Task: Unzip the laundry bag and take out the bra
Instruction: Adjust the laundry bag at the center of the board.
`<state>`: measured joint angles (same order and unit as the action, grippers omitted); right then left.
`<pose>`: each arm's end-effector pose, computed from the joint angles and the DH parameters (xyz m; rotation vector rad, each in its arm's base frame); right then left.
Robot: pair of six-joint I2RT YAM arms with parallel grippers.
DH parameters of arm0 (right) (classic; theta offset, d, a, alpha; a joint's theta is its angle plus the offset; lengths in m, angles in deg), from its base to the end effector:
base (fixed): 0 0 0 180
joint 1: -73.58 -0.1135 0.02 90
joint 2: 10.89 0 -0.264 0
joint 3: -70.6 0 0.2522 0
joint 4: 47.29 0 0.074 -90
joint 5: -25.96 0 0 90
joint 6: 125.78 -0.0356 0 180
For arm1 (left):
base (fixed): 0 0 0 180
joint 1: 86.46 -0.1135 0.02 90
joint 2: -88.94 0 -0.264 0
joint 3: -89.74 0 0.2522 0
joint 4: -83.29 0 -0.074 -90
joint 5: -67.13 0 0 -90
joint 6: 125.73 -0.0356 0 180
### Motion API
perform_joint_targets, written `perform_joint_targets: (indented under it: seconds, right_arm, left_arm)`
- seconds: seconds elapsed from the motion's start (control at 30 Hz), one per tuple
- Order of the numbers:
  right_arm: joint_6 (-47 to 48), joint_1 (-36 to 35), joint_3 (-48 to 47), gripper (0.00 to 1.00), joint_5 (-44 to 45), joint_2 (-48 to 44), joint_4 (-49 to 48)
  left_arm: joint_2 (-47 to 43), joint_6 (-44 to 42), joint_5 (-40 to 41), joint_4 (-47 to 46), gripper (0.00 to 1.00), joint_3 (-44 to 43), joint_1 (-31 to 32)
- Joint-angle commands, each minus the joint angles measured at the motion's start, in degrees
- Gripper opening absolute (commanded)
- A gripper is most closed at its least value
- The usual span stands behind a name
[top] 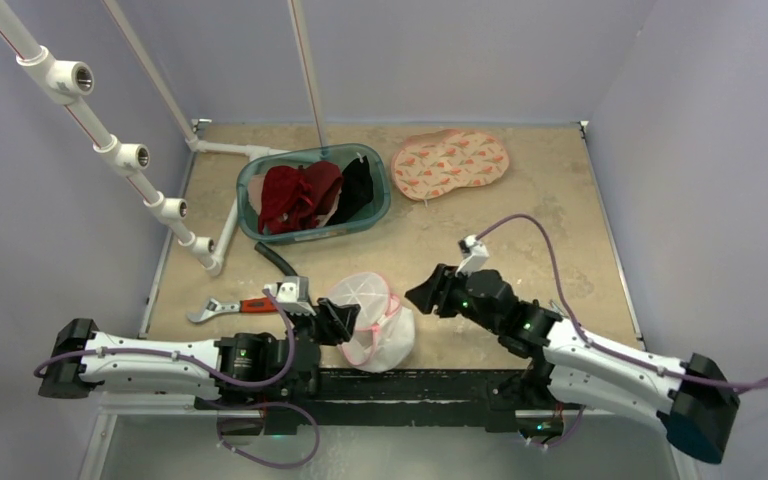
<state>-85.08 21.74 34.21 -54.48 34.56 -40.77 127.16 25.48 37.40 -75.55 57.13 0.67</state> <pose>0.1214 0.1449 0.2326 0.0817 1.9789 1.0543 0.0382 -0.1437 0.2109 -0.2175 1.8504 -0.7612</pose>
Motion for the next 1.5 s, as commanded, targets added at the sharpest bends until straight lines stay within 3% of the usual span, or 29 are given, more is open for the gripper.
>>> perform_joint_targets:
  seconds: [0.0, 0.23, 1.0, 1.4, 1.47]
  right_arm:
    - [-4.72, -6.31, -2.44, 0.56, -4.49, 7.14, -5.55]
    - [-8.09, -9.18, -6.3, 0.56, -4.36, 18.92, -8.02]
    - [-13.58, -9.17, -7.89, 0.56, -3.57, 35.72, -12.2]
    - [-10.27, -9.16, -7.17, 0.02, 0.16, 33.06, -8.0]
    - [-8.44, -9.19, -7.04, 0.0, 2.0, 30.38, -6.86]
  left_arm:
    - [-0.34, 2.4, 1.24, 2.52, 0.53, -0.68, 0.06]
    - [-0.03, 5.06, 1.15, 5.56, 0.52, -1.58, 0.09]
    - [-0.81, 7.98, 0.71, 6.42, 0.52, 0.71, 0.05]
    - [-2.11, 8.78, 0.45, 7.63, 0.51, 1.27, 0.05]
    - [-2.39, 8.84, 0.39, 7.78, 0.51, 1.36, 0.06]
